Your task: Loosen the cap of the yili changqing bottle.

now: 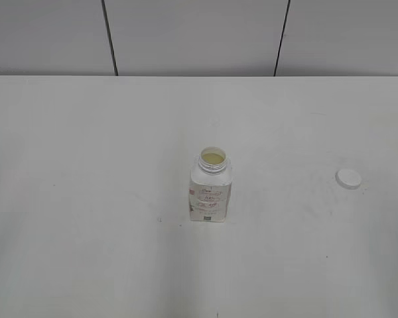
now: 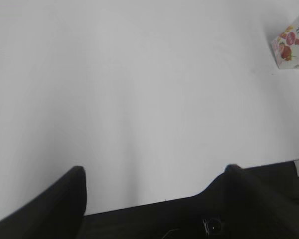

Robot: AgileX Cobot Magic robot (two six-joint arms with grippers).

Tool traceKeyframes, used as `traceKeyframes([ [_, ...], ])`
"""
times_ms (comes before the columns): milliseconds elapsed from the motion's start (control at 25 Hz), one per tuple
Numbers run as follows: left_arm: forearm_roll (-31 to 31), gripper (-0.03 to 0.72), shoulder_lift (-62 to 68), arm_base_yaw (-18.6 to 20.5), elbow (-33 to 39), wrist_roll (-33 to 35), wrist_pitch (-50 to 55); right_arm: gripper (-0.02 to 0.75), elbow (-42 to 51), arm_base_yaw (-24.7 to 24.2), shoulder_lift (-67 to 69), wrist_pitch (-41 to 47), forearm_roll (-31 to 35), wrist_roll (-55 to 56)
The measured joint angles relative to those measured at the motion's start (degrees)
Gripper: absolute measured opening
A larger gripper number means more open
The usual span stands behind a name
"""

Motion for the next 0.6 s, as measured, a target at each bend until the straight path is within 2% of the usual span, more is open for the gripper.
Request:
traceKeyframes([
  [280, 0.00, 0.512, -14.45, 0.00, 1.93, 0.45, -0.64, 0.577, 0.18, 0.00, -7.69, 0.05, -0.11, -1.61],
  [400, -0.21, 0.510, -15.52, 0.00, 2.49, 0.83, -2.37, 0.577, 0.18, 0.00, -7.75, 0.05, -0.04, -2.03],
  [600, -4.10, 0.510, -15.52, 0.00, 4.18, 4.68, -5.93, 0.577, 1.25, 0.00, -7.75, -2.90, -0.72, -2.26],
])
